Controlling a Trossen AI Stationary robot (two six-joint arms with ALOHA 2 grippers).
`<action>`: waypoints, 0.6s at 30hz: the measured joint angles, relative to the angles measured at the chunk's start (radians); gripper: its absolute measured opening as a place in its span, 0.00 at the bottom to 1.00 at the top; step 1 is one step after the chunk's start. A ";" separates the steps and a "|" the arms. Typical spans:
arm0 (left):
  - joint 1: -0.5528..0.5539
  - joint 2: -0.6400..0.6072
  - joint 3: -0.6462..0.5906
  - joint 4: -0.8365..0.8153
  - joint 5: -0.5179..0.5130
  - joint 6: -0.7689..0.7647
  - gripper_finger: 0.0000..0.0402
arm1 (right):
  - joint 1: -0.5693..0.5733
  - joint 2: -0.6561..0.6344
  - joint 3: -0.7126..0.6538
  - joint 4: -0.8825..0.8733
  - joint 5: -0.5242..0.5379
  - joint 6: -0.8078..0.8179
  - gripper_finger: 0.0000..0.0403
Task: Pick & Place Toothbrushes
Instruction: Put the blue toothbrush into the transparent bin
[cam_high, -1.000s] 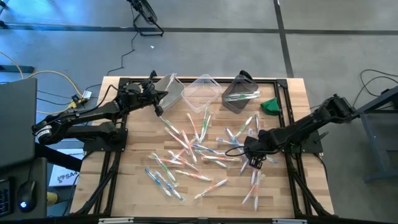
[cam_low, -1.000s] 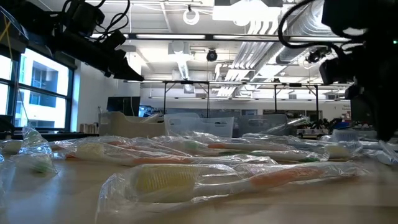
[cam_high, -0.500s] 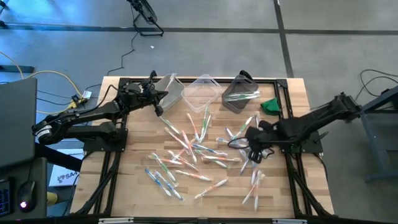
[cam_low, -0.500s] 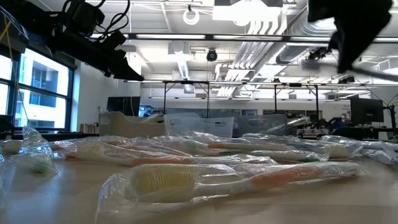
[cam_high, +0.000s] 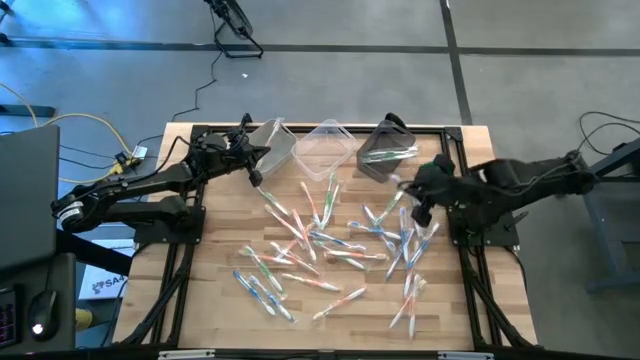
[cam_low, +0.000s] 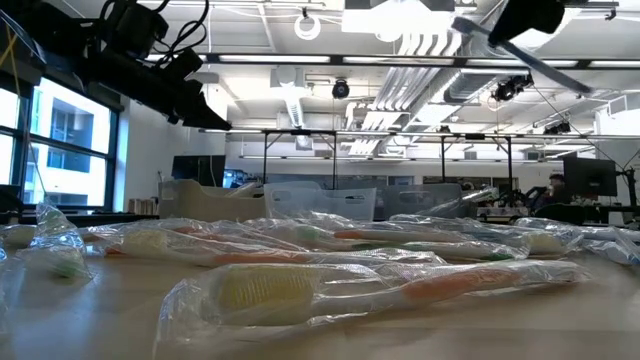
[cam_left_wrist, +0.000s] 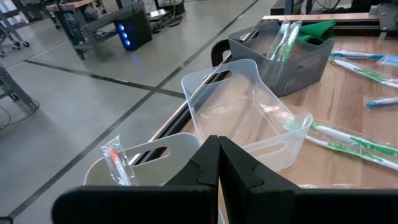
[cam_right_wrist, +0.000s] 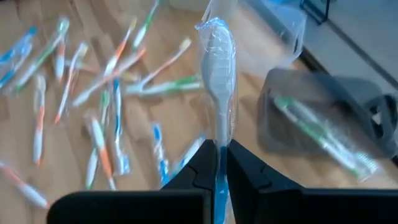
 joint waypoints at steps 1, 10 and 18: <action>0.000 0.000 0.000 0.000 0.000 0.003 0.00 | -0.024 -0.010 0.000 0.014 -0.011 -0.030 0.03; 0.000 0.000 0.000 0.006 -0.001 0.051 0.00 | -0.266 -0.016 0.000 0.102 -0.189 -0.296 0.03; 0.000 0.000 0.000 0.000 -0.001 0.049 0.00 | -0.437 0.002 -0.112 0.330 -0.388 -0.441 0.03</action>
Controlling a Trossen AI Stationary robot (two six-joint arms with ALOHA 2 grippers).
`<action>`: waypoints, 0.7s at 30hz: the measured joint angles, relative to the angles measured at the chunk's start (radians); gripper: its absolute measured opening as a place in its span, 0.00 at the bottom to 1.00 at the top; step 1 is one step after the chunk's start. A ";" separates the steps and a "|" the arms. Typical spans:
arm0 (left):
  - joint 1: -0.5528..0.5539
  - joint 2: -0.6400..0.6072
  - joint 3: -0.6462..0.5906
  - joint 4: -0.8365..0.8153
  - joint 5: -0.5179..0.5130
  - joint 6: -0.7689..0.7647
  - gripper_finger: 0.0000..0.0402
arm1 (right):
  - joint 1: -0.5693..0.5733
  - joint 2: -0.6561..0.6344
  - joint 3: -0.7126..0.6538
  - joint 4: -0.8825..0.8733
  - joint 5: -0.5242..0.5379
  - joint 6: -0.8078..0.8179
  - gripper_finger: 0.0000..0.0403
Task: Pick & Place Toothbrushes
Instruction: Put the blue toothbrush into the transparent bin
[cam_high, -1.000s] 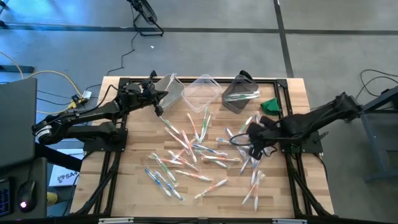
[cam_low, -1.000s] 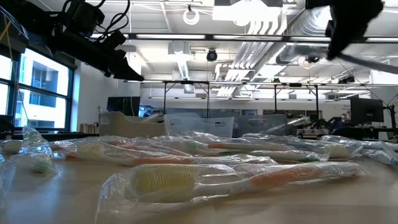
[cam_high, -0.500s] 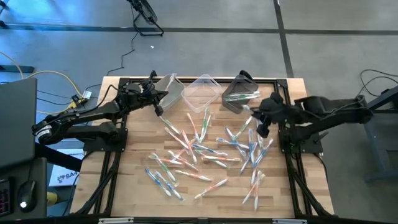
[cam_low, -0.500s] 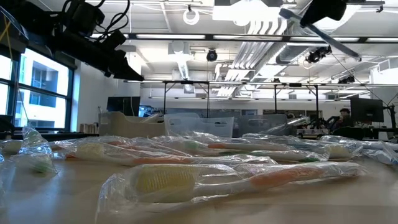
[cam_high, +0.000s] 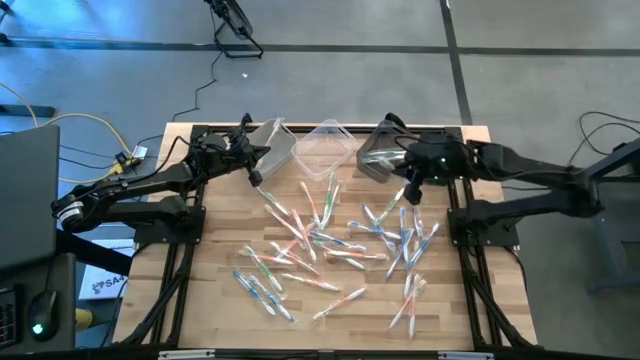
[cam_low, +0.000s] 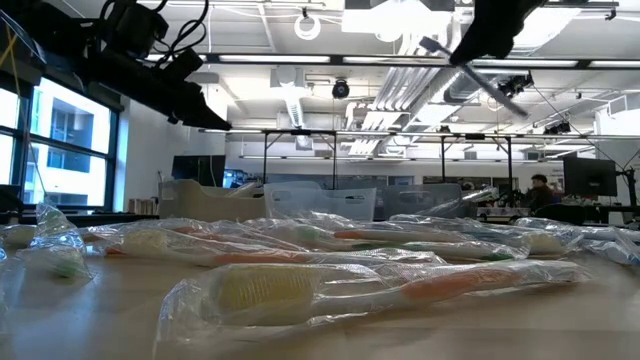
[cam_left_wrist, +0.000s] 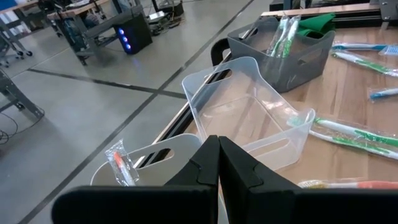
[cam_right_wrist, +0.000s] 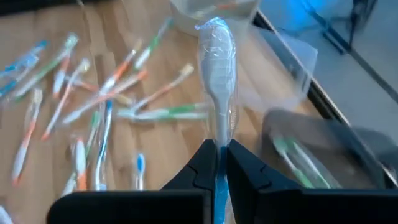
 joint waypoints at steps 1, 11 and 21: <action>0.000 0.000 0.000 0.001 0.000 0.000 0.00 | -0.014 0.000 -0.026 0.059 -0.017 -0.019 0.03; 0.000 0.000 0.000 -0.001 0.000 -0.024 0.00 | -0.116 0.032 -0.304 0.601 -0.188 -0.107 0.03; 0.000 0.000 0.000 -0.015 0.002 -0.069 0.00 | -0.156 0.093 -0.482 0.991 -0.185 -0.072 0.03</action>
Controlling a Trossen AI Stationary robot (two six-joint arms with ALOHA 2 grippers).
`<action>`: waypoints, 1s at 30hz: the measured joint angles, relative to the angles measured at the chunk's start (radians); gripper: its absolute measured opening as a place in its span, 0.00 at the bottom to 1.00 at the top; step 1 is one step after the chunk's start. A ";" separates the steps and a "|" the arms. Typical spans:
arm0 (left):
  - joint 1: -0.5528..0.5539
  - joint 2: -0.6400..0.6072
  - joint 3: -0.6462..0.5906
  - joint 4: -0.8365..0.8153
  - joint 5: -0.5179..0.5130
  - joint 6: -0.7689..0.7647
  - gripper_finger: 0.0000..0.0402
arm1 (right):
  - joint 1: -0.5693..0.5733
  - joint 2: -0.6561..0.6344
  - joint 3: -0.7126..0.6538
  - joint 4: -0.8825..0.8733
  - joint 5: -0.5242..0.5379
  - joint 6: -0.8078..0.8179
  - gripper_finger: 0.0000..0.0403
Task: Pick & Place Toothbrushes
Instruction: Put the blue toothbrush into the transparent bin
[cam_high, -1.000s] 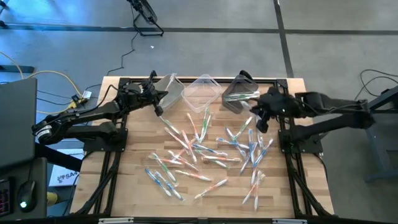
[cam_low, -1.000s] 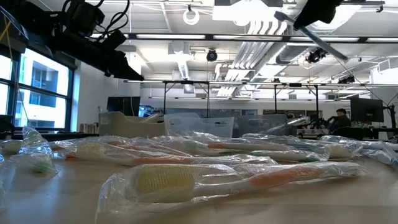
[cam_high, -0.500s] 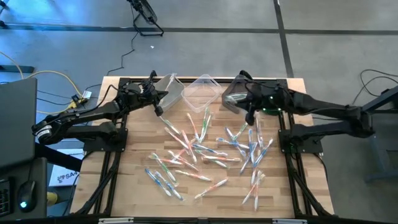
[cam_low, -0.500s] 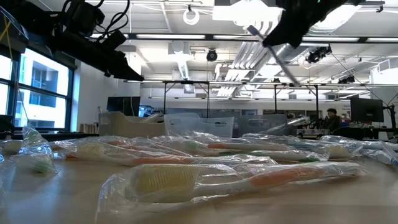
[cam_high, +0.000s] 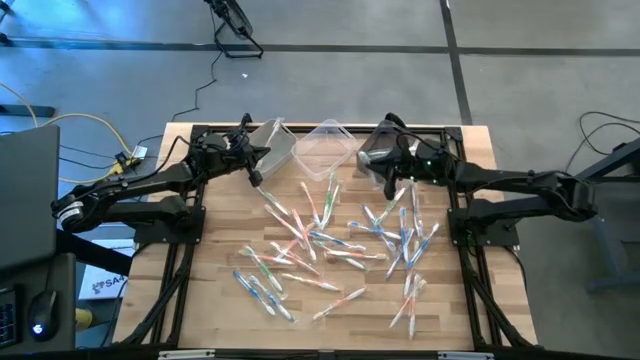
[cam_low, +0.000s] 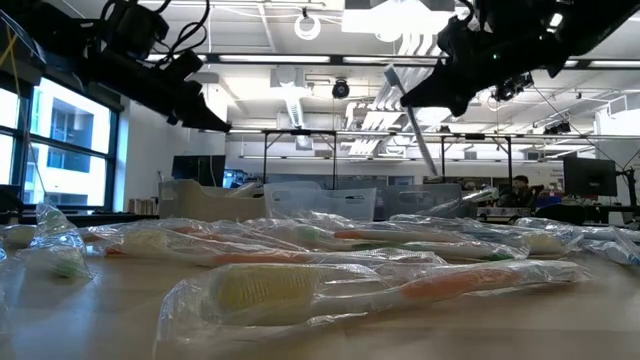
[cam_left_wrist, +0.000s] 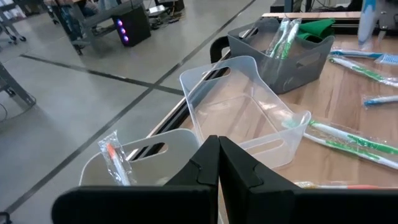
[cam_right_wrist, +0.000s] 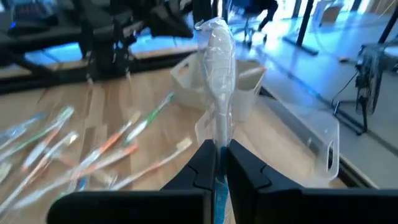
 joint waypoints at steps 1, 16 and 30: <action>0.000 0.000 0.000 -0.004 0.000 -0.009 0.00 | 0.000 0.007 -0.011 0.038 0.012 0.004 0.03; 0.000 0.000 0.000 -0.015 0.002 -0.072 0.00 | 0.000 0.107 -0.030 0.232 0.055 0.015 0.03; 0.000 0.000 0.000 -0.015 0.002 -0.089 0.00 | 0.001 0.107 -0.030 0.274 0.098 0.012 0.03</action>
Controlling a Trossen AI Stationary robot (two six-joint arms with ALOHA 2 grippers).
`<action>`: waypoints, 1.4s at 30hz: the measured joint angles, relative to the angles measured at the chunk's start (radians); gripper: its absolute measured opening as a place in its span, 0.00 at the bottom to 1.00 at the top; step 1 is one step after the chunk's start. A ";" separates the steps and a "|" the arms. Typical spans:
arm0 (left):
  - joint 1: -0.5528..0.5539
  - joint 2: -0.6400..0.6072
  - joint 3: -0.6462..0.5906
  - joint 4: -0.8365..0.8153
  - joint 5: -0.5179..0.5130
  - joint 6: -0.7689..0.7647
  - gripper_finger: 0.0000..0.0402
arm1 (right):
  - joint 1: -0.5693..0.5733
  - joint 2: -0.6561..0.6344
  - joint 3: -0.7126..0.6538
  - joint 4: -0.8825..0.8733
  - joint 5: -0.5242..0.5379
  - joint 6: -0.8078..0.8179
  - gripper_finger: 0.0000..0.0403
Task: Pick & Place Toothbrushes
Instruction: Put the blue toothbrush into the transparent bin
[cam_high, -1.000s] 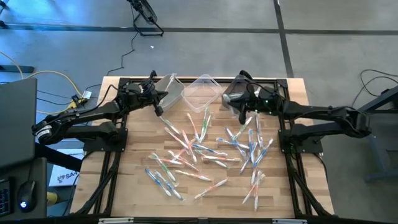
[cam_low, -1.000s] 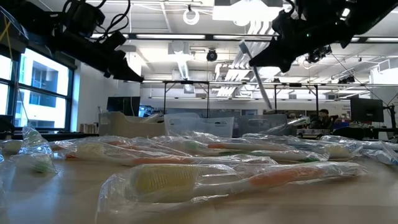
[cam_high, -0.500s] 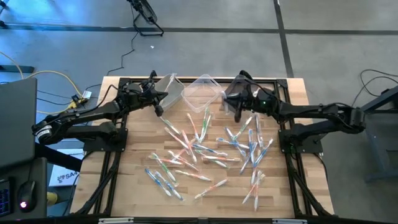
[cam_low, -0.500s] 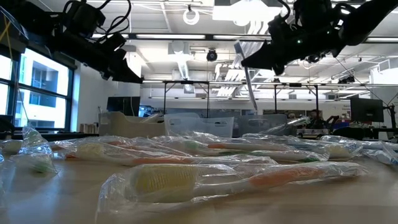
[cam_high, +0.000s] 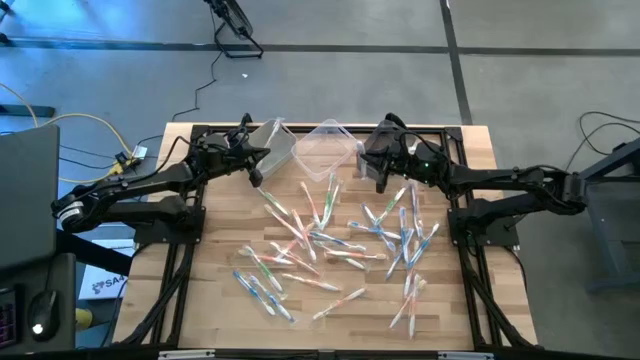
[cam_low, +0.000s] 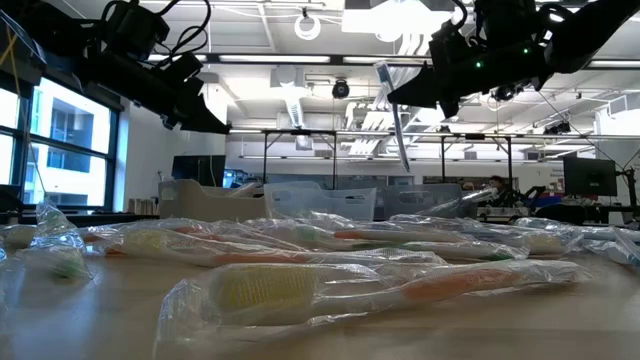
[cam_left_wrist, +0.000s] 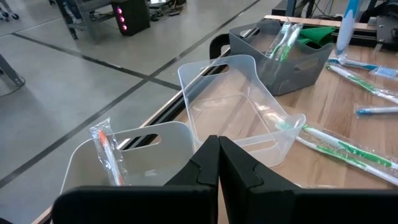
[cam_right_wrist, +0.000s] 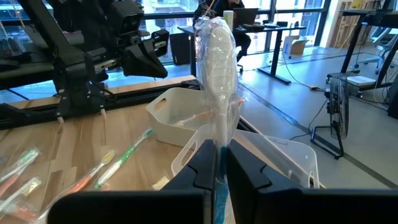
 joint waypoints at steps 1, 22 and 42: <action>0.000 0.000 0.000 0.000 0.000 0.000 0.00 | 0.000 0.000 0.000 0.000 0.000 0.000 0.03; 0.000 0.000 0.000 0.000 0.000 -0.003 0.00 | 0.000 0.000 0.000 0.001 0.003 -0.001 0.03; 0.000 0.000 0.000 -0.021 -0.003 0.001 0.00 | 0.000 0.000 0.000 0.317 0.004 0.010 0.03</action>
